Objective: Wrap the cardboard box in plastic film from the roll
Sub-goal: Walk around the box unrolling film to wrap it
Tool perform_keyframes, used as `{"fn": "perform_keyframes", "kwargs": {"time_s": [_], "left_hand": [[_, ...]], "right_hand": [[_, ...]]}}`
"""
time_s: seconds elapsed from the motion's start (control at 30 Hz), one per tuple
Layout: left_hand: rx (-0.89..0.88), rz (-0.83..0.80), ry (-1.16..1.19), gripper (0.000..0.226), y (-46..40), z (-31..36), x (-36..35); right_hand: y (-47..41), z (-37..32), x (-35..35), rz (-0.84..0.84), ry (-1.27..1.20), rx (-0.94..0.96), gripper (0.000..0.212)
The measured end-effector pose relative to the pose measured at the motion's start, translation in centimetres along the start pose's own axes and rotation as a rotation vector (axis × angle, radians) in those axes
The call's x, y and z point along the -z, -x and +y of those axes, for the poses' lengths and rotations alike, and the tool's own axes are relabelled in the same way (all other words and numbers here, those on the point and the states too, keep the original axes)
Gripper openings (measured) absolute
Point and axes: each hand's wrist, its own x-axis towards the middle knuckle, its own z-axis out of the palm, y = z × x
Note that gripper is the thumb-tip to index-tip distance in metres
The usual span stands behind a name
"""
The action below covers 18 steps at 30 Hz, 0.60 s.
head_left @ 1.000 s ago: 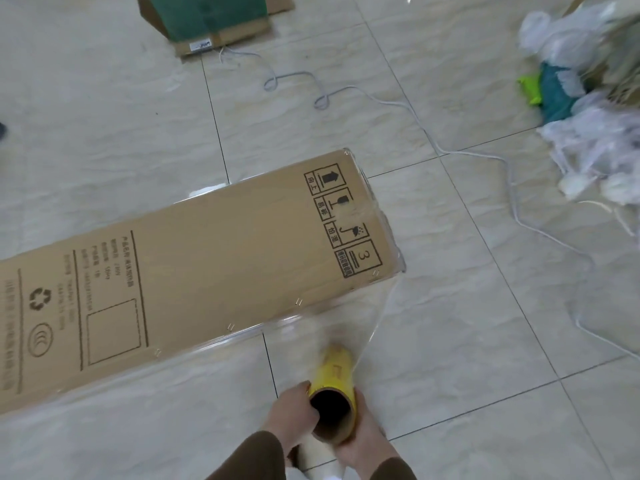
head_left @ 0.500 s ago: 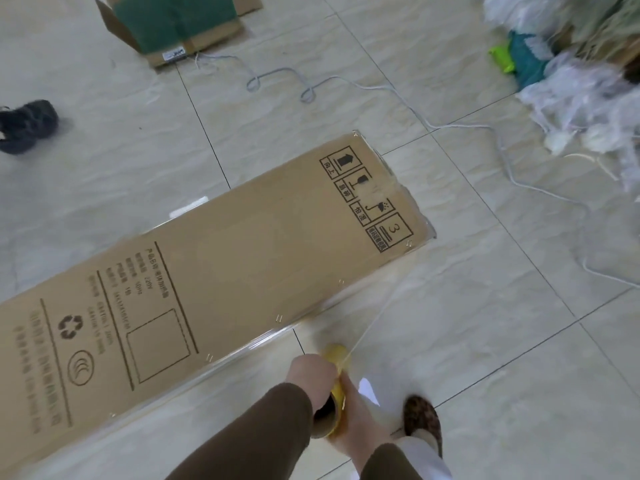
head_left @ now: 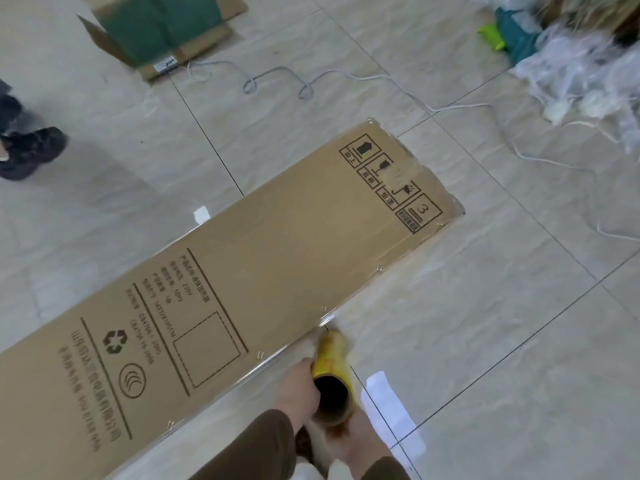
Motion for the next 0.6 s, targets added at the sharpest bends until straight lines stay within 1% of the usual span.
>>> {"fn": "perform_keyframes", "kwargs": {"time_s": [0.07,0.1,0.13,0.2,0.27,0.33,0.4,0.43,0.5,0.53,0.6], "left_hand": [[-0.059,0.018,-0.041,0.041,0.3,-0.4,0.1],[-0.103,0.010,-0.106,0.043,0.2,-0.6,0.3],[-0.147,-0.002,-0.210,0.047,0.1,-0.6,0.5],[-0.203,-0.028,-0.497,0.058,0.2,-0.4,0.9],[-0.225,-0.044,-0.700,0.057,0.5,0.0,1.2],[-0.238,-0.084,-0.814,0.043,0.9,0.3,1.0],[-0.255,-0.091,-0.822,0.033,1.0,0.0,0.7],[-0.290,-0.084,-0.806,0.033,0.9,-0.4,0.8],[-0.348,-0.064,-0.715,0.042,0.7,-1.7,1.3],[-0.341,-0.050,-0.625,0.047,0.6,-2.5,1.5],[-0.266,-0.050,-0.478,0.058,0.7,-4.1,2.0]], "right_hand": [[-0.2,0.8,0.2,0.036,0.080,-0.023,0.048],[-0.4,0.9,0.3,0.082,0.132,0.003,0.045],[-0.7,0.9,0.5,0.118,0.133,0.024,0.045],[-0.9,0.6,0.5,0.152,0.128,0.052,0.056],[-0.5,0.9,-0.2,0.101,0.155,-0.006,0.065],[0.1,1.6,-1.2,0.026,0.185,-0.033,0.064],[-0.2,2.7,-2.0,-0.030,0.122,-0.038,0.056],[-0.5,3.3,-2.3,-0.043,0.059,-0.064,0.053],[-1.0,4.1,-2.4,-0.013,-0.046,-0.087,0.056],[-1.4,4.4,-2.1,-0.002,-0.055,-0.082,0.060],[-2.0,5.2,-1.5,-0.013,-0.085,-0.102,0.065]]}}
